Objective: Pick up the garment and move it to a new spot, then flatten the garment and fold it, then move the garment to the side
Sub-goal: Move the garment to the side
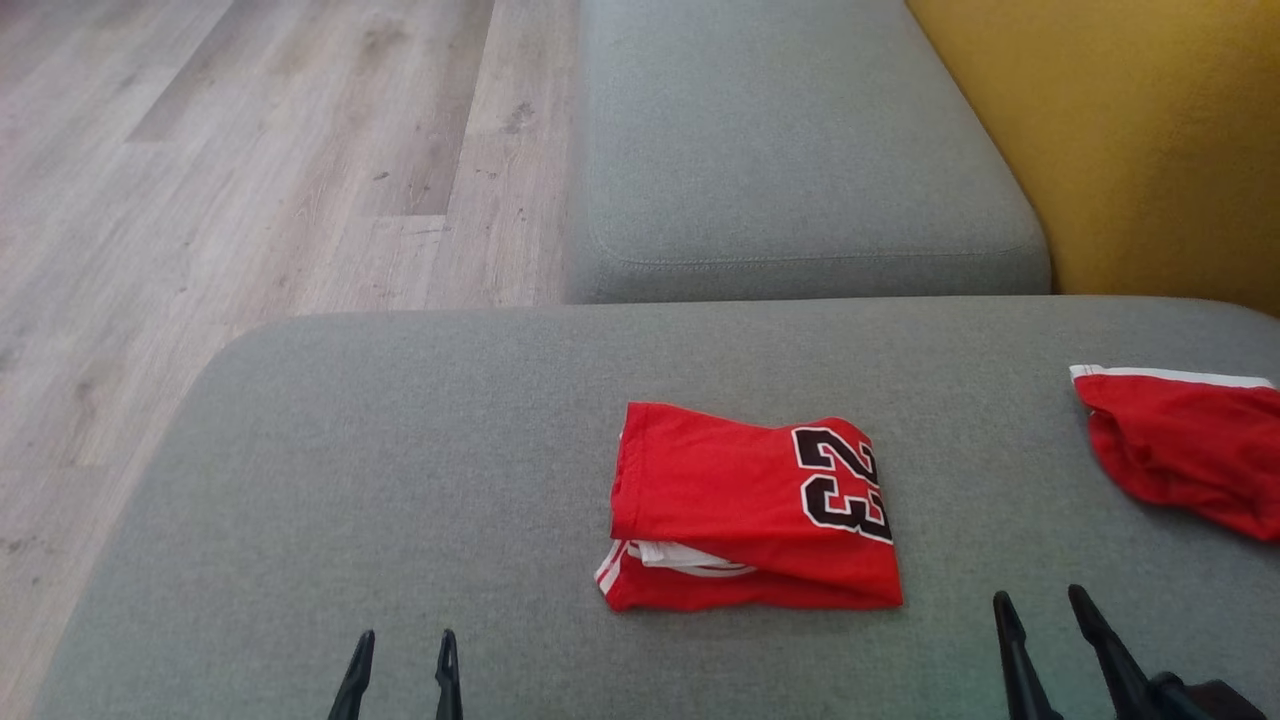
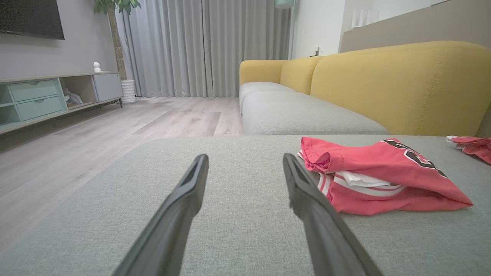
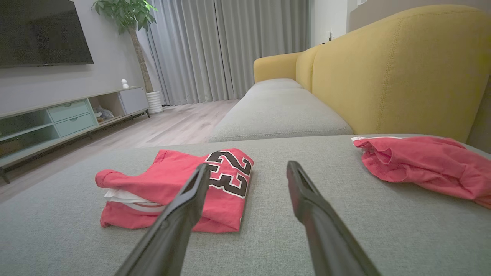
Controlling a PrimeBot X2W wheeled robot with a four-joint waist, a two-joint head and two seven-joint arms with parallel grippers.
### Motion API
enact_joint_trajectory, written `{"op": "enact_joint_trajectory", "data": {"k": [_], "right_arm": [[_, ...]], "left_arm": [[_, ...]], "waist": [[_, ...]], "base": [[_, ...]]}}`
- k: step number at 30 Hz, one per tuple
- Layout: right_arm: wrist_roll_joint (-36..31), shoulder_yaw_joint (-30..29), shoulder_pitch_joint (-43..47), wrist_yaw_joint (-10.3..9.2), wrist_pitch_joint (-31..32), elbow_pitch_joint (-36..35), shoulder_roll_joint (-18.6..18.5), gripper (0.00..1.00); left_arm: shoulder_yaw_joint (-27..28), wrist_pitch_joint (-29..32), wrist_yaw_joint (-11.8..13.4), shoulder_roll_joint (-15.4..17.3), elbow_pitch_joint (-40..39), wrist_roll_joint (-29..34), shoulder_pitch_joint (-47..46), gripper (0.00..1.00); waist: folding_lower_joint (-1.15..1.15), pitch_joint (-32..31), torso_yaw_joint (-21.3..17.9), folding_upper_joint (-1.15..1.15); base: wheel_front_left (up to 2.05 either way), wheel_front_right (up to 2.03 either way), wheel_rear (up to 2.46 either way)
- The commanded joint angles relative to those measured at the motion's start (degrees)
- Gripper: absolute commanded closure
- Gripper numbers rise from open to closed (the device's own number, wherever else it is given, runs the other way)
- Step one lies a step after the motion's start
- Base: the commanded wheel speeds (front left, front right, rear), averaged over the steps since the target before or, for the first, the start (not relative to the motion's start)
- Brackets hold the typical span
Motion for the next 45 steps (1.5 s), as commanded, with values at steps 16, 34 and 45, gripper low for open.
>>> {"op": "enact_joint_trajectory", "data": {"k": [16, 34, 45], "right_arm": [[-1.8, 0.3, -1.7, 0.39, -0.8, -1.7, 0.1, 0.00], [4.1, 1.8, -8.0, 0.39, -0.8, 3.9, 0.2, 0.00], [13.3, 4.2, -29.2, 0.39, 8.4, 27.9, -0.2, 0.00]], "left_arm": [[2.8, -0.5, -0.5, -0.9, -2.0, 1.5, -1.4, 0.00], [1.9, -0.5, -0.5, -0.9, -2.4, 2.9, -2.8, 0.00], [0.2, -0.5, 0.7, -0.9, -1.2, 4.4, -5.8, 0.00]], "waist": [[0.01, 0.4, -0.5, 0.00], [0.01, 5.5, -0.3, 0.00], [0.01, 11.1, 3.3, 0.00]], "base": [[0.00, 0.00, 0.00], [0.00, 0.00, 0.00], [0.00, 0.00, 0.00]]}}
